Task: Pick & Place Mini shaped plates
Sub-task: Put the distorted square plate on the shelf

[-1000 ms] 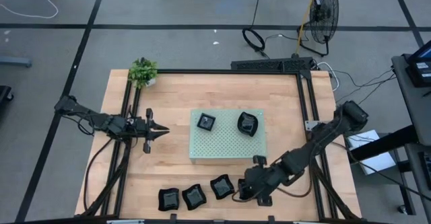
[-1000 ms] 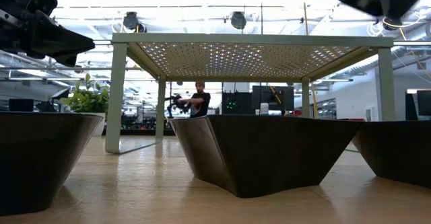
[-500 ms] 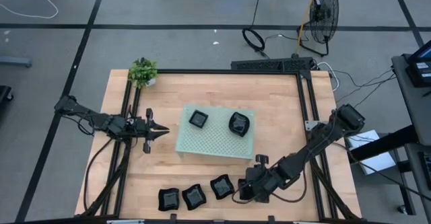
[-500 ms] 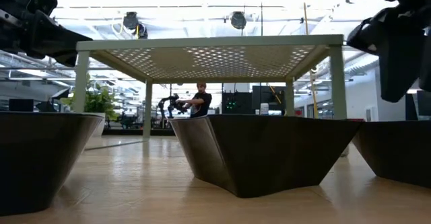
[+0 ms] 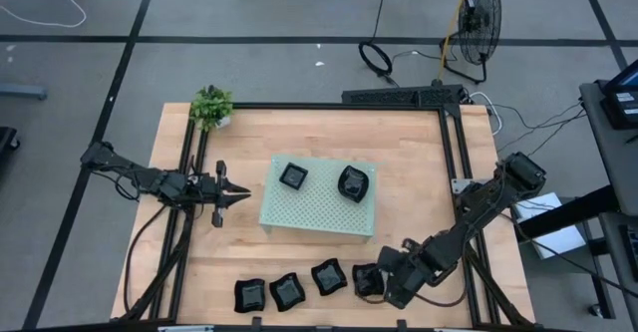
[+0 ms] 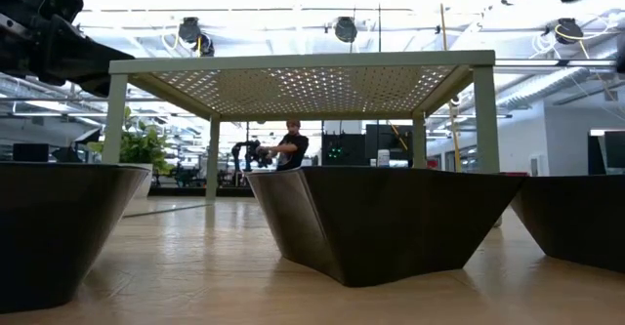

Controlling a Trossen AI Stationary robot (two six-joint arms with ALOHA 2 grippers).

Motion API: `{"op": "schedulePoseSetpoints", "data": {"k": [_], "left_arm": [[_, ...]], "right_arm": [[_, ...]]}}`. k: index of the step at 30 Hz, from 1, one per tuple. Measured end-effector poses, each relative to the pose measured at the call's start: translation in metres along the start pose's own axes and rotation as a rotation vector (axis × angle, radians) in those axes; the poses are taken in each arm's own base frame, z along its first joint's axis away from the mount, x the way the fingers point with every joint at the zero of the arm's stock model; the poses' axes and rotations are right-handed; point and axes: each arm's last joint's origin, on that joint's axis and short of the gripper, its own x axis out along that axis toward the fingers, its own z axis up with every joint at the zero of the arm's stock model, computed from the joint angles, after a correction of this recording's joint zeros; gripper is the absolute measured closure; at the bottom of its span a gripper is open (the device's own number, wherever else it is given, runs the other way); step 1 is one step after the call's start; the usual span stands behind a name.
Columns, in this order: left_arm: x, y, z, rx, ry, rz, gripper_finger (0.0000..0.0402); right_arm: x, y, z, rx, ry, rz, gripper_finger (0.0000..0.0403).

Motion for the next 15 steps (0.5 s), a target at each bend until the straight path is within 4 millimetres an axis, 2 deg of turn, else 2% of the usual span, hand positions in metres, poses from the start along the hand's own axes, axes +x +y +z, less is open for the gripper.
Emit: {"op": "schedulePoseSetpoints", "data": {"k": [3, 6, 15], "left_arm": [[0.000, 0.000, 0.000, 0.000, 0.000, 0.000, 0.0350], [0.000, 0.000, 0.000, 0.000, 0.000, 0.000, 0.0350], [0.000, 0.000, 0.000, 0.000, 0.000, 0.000, 0.0350]], "right_arm": [[0.004, -0.005, -0.003, 0.165, -0.017, -0.026, 0.0263], [0.013, -0.014, -0.004, 0.257, -0.051, -0.044, 0.0260], [0.037, -0.027, -0.004, 0.302, -0.084, 0.077, 0.0263]]}}
